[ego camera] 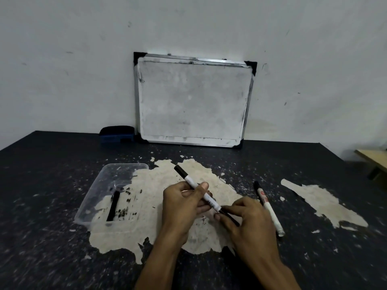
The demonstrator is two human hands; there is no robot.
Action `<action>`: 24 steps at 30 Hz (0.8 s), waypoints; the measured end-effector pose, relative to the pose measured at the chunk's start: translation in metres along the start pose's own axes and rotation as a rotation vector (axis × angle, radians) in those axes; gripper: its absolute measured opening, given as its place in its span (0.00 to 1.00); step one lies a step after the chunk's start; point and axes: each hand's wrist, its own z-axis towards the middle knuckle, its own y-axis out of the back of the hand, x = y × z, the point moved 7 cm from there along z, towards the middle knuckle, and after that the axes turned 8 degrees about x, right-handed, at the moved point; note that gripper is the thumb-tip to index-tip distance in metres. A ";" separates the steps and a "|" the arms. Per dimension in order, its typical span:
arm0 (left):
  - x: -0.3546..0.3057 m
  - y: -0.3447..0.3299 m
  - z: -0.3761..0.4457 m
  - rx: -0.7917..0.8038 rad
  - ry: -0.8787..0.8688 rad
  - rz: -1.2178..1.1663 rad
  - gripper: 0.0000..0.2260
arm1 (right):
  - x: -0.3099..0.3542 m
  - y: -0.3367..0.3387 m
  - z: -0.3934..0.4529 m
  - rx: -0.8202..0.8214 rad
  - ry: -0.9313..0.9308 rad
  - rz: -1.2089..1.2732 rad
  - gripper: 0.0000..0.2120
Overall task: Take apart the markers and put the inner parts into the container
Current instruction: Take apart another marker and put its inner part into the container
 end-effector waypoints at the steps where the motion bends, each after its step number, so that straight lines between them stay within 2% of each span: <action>1: -0.005 0.000 -0.001 -0.002 -0.018 -0.003 0.06 | 0.002 0.003 0.000 -0.012 0.003 -0.014 0.09; 6: -0.054 0.024 -0.007 -0.073 -0.157 -0.029 0.05 | 0.020 0.014 0.005 -0.008 -0.003 0.018 0.11; 12: -0.110 0.097 -0.019 -0.215 -0.211 -0.197 0.08 | 0.074 0.004 0.025 0.104 -0.011 0.390 0.14; 14: -0.122 0.125 -0.027 -0.267 -0.230 -0.232 0.07 | 0.100 -0.009 0.035 0.150 0.000 0.448 0.17; 18: -0.134 0.169 -0.044 -0.351 -0.254 -0.269 0.07 | 0.151 -0.047 0.058 0.277 0.021 0.330 0.19; 24: -0.134 0.205 -0.059 -0.402 -0.237 -0.231 0.06 | 0.201 -0.109 0.076 0.390 0.061 -0.109 0.13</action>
